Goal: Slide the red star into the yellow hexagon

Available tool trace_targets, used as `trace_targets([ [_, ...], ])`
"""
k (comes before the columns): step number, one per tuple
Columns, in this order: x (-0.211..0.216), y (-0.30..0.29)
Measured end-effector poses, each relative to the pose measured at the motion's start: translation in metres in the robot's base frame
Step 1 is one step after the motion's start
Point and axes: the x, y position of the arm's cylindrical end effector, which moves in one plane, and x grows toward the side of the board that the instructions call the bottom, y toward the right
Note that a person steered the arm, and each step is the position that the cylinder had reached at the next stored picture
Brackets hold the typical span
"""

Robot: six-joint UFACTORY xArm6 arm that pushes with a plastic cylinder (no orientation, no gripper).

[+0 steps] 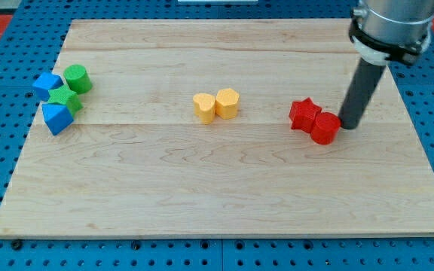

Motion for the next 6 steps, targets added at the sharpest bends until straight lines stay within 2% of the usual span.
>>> trace_targets([
  [1, 0.013, -0.003],
  [3, -0.018, -0.116],
  [4, -0.019, -0.126],
  [5, -0.005, -0.065],
  [6, -0.045, -0.057],
])
